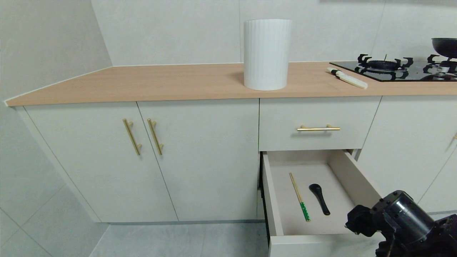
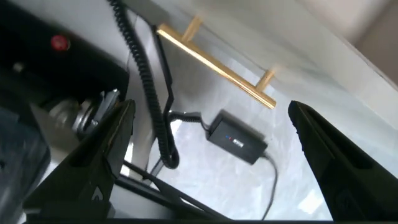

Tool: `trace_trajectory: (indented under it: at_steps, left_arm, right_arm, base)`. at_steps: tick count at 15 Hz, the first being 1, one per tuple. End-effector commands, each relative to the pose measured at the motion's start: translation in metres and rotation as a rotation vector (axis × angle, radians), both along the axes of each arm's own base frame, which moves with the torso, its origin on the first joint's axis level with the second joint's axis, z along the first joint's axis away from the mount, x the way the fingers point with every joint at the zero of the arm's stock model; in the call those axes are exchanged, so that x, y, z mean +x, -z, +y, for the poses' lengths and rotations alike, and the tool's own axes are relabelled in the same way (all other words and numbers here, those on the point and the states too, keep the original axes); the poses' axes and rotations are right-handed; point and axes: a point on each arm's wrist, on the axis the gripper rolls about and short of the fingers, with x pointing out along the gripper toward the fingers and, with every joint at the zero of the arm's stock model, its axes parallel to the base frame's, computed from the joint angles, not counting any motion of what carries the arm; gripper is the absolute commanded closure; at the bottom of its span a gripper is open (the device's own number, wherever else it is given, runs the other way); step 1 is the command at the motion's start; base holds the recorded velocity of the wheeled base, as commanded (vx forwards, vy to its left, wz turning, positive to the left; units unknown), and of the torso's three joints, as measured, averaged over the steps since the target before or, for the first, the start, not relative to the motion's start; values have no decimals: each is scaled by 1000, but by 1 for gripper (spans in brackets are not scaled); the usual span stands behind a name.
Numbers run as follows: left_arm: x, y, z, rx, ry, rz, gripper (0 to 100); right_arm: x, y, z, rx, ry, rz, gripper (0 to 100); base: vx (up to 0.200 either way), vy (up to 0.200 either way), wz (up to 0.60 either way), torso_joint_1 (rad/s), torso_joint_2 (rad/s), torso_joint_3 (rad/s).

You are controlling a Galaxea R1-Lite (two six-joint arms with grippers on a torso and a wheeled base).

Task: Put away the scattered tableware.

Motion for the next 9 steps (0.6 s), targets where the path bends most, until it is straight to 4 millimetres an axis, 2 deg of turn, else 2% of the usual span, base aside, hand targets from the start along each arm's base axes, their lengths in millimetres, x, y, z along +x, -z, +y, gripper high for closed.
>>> trace_trajectory:
  at_steps: [1, 9]
  left_arm:
    - [0, 0, 0, -1, 0, 0, 0]
    - [0, 0, 0, 1, 0, 0, 0]
  right_arm:
    - [9, 4, 7, -4, 34, 17, 0]
    - [37, 6, 17, 3, 258, -29, 0]
  base:
    - [0, 0, 0, 0, 0, 0]
    - [0, 0, 0, 0, 0, 0]
